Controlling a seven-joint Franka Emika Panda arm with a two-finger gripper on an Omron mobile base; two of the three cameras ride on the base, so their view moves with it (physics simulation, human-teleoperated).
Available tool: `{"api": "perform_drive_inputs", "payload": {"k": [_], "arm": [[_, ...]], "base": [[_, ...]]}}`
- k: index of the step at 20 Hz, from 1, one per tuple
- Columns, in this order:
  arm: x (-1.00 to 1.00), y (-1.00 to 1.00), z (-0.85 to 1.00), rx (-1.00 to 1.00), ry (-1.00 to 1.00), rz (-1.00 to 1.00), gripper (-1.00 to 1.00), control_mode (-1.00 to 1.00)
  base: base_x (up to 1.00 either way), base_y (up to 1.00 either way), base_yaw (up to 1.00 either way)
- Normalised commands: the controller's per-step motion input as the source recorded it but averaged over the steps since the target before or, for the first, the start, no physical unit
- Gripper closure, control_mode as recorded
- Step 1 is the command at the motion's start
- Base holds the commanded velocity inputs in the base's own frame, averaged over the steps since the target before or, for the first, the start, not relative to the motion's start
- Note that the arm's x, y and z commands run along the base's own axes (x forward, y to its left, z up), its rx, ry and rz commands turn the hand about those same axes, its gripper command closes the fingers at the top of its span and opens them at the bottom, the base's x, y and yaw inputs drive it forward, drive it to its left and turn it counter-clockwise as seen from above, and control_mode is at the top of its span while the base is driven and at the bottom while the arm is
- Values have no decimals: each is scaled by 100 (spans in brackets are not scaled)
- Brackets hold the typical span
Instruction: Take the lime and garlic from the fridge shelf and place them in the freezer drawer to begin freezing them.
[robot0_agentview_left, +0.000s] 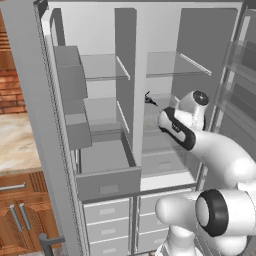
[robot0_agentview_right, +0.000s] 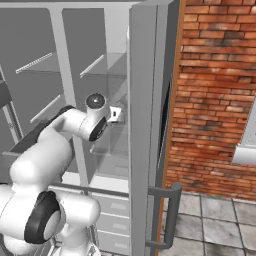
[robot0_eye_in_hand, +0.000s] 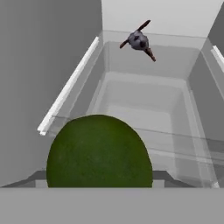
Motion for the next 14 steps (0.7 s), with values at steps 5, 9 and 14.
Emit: {"api": "perform_drive_inputs", "payload": {"k": [5, 9, 14], "arm": [[-79, 39, 37, 3, 13, 0, 100, -100], [-73, 46, 5, 0, 13, 0, 100, -100], [-59, 56, 0, 0, 14, 0, 100, -100]], "base": [[0, 0, 0], [0, 0, 0], [0, 0, 0]]}}
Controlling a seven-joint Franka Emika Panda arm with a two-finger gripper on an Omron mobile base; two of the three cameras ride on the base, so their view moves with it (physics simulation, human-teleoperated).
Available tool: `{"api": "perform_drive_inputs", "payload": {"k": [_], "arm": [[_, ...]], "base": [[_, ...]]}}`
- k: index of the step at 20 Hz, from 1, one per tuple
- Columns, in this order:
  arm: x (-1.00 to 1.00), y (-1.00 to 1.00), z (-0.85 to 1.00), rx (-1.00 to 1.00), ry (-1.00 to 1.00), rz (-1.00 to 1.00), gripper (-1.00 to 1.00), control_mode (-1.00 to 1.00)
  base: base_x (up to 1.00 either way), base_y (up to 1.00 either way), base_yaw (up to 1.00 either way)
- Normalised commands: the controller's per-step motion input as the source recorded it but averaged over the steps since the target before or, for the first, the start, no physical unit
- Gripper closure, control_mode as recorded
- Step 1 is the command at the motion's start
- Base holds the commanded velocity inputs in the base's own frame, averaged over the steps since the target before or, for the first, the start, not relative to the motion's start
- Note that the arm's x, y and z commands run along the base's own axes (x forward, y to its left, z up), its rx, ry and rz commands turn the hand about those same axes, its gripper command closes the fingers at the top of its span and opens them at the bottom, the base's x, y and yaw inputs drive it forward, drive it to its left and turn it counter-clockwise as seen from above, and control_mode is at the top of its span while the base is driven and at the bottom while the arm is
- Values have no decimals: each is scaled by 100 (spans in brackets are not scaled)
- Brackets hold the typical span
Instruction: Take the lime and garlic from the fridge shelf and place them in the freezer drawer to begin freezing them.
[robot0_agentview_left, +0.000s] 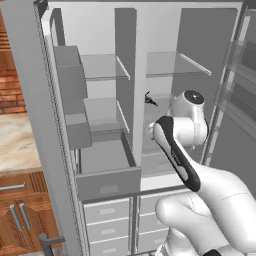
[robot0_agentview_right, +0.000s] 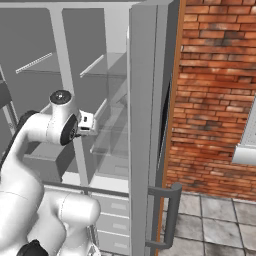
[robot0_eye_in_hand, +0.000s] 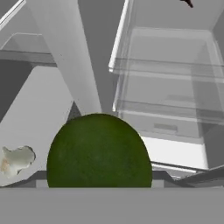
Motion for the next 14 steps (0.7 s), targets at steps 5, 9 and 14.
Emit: {"api": "perform_drive_inputs", "payload": {"k": [5, 9, 14], "arm": [[-10, 79, 0, 0, 20, 2, 100, -100], [10, 86, 0, 0, 31, 2, 100, -100], [45, 73, -19, 0, 32, 0, 100, -100]], "base": [[0, 0, 0], [0, 0, 0], [0, 0, 0]]}}
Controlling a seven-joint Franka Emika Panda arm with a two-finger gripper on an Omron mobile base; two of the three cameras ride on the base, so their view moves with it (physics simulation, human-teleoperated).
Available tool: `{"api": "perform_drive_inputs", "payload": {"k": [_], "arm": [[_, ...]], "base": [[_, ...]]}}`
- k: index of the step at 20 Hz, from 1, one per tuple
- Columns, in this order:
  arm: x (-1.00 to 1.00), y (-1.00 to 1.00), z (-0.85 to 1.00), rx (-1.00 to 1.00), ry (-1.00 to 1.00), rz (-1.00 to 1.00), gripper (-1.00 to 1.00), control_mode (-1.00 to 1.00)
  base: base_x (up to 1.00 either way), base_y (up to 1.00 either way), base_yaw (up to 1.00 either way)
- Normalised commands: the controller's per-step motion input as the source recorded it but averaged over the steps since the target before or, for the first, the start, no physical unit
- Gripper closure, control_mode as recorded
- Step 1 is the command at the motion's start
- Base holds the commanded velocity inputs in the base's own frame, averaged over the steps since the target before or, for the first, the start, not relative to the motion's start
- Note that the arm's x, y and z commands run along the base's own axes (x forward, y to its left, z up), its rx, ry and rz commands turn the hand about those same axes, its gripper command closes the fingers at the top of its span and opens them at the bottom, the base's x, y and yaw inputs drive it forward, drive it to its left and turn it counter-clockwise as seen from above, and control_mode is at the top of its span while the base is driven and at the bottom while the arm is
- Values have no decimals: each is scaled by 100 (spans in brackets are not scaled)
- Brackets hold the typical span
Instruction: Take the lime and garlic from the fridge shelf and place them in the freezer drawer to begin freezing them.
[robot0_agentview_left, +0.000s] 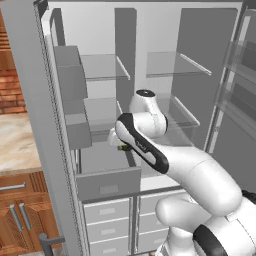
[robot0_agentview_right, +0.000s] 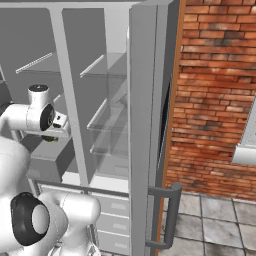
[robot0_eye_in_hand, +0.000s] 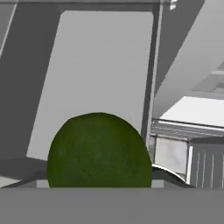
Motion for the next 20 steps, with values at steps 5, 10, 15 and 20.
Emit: {"api": "perform_drive_inputs", "payload": {"k": [5, 10, 15, 20], "arm": [[34, 42, -52, 0, 19, 0, 100, -100], [8, 24, -75, 0, 7, 0, 100, -100], [2, 17, -68, 0, 3, 0, 100, -100], [10, 17, -55, 0, 7, 0, 100, -100]], "base": [[0, 0, 0], [0, 0, 0], [0, 0, 0], [0, 0, 0]]}}
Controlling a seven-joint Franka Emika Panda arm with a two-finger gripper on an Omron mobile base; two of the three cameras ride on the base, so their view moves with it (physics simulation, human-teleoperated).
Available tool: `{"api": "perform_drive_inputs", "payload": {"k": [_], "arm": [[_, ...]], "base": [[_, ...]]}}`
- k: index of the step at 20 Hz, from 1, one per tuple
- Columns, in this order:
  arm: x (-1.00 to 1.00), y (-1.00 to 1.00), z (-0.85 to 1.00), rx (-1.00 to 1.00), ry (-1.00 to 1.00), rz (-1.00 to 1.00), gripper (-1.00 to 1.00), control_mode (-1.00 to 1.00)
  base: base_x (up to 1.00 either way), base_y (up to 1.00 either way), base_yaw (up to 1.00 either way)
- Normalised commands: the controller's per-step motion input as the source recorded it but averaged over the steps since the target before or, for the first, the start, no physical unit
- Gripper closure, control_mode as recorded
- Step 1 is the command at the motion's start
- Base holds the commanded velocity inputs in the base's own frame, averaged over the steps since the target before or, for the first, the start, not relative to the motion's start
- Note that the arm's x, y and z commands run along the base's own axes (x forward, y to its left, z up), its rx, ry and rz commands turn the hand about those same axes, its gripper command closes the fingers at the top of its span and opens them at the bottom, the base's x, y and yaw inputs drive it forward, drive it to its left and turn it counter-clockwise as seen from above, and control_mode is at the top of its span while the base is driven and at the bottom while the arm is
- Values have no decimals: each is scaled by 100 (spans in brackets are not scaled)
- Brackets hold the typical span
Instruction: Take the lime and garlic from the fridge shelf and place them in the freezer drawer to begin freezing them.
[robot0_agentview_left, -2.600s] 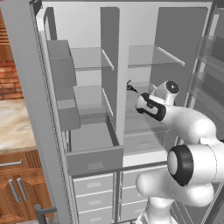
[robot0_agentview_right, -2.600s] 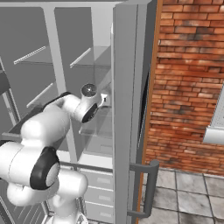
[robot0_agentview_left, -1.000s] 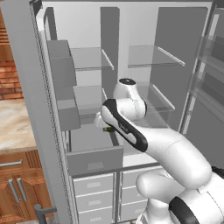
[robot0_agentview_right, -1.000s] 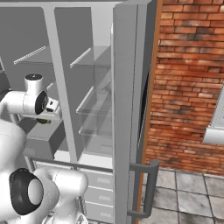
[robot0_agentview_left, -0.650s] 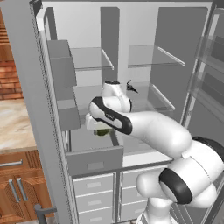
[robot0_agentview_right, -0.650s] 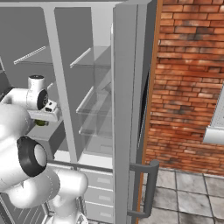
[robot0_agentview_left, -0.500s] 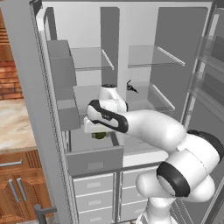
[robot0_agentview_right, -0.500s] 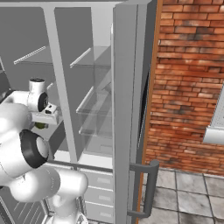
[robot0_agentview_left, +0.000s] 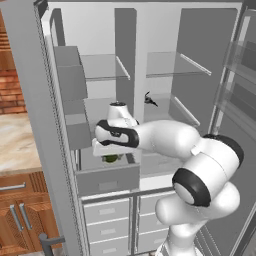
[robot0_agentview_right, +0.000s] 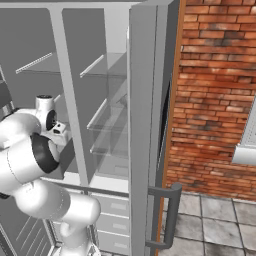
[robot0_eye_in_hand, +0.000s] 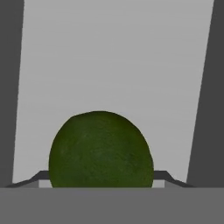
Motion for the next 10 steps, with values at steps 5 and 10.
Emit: {"api": "perform_drive_inputs", "payload": {"k": [5, 10], "arm": [[-12, 16, -55, 0, 4, 0, 100, -100], [-74, 16, -59, 0, 0, 0, 100, -100]], "base": [[0, 0, 0], [0, 0, 0]]}}
